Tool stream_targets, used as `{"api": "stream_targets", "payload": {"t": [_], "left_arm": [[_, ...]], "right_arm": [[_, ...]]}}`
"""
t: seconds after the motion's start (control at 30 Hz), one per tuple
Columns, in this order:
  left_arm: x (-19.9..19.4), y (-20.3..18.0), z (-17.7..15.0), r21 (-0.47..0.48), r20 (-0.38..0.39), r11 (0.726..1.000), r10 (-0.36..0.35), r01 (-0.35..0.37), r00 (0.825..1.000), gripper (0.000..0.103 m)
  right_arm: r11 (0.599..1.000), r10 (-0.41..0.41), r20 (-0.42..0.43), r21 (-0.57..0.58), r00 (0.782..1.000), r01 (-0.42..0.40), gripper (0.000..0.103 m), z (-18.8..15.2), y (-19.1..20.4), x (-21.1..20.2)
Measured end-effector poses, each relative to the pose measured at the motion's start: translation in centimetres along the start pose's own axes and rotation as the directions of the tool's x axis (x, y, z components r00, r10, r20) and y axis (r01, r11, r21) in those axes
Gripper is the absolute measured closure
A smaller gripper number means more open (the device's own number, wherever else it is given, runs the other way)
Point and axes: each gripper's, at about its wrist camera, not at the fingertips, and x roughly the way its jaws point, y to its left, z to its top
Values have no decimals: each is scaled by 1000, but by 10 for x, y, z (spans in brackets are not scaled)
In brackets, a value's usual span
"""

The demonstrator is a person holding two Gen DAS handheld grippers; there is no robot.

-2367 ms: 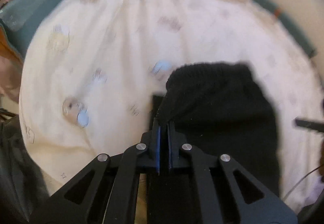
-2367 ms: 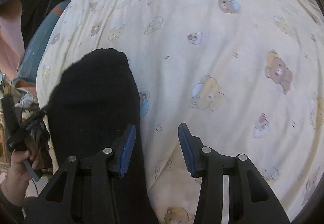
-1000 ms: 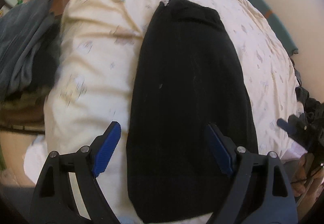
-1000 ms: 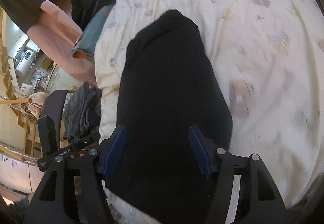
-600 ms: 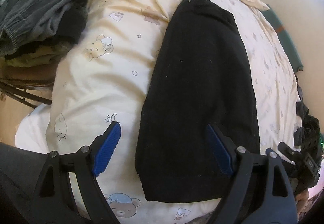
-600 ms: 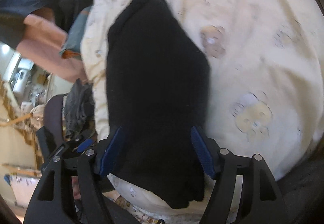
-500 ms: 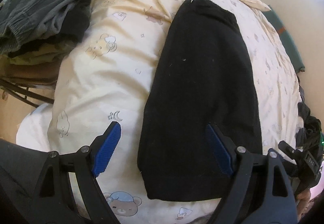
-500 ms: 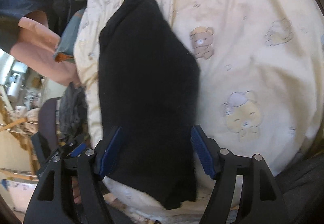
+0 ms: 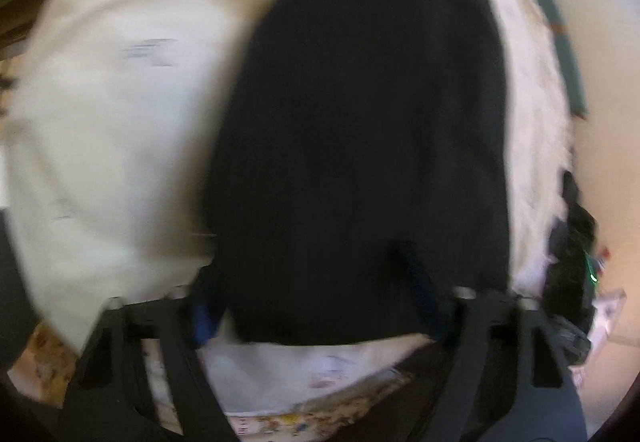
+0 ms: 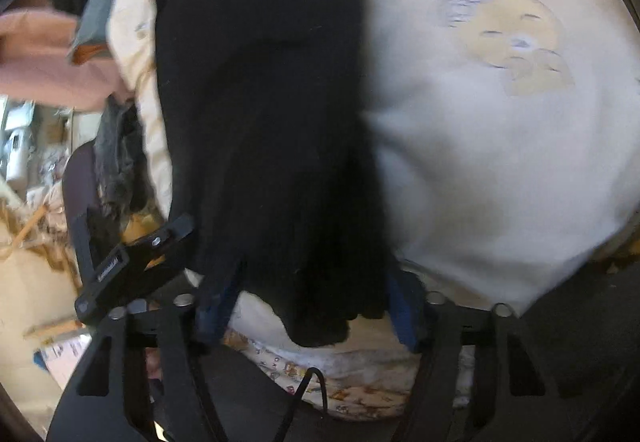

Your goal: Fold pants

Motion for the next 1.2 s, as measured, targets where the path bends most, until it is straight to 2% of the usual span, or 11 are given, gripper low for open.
{"api": "stream_targets", "payload": {"t": [0.03,0.1,0.17,0.3,0.4,0.57,0.63,0.7,0.87,1.07,1.2], "left_arm": [[3,-6,-1,30,-14,1000,2,-1,1000,46],[7,-14,-5,75,3,997,35,-35,999,75],[5,-16,-6,89,5,996,31,-31,1000,85],[-32,-31,-10,134,74,990,-57,46,996,89],[-69,-45,-12,154,139,982,-134,112,981,90],[-118,-83,19,158,213,977,-178,145,961,90],[-139,-101,41,165,245,976,-183,145,952,90],[-154,-121,69,193,276,975,-159,108,948,90],[-157,-153,157,182,287,983,-80,27,955,90],[-121,-170,281,169,245,984,5,-48,970,90],[-79,-178,358,136,207,986,64,-94,976,90]], "right_arm": [[999,-27,12,-22,1000,27,55,-1,4,2],[999,-42,42,-8,998,43,72,1,3,2],[999,-37,64,1,997,37,79,2,3,-1],[999,19,152,-52,988,-12,81,-9,19,-27],[992,86,211,-105,974,-64,82,-16,36,-55],[974,167,306,-199,937,-109,82,11,86,-111],[966,183,330,-233,926,-108,82,34,109,-132],[964,177,346,-251,921,-91,82,57,129,-145],[965,152,354,-257,923,-60,82,150,168,-152],[971,94,354,-237,931,-8,82,271,194,-132],[984,38,341,-178,939,25,82,361,188,-97]]}}
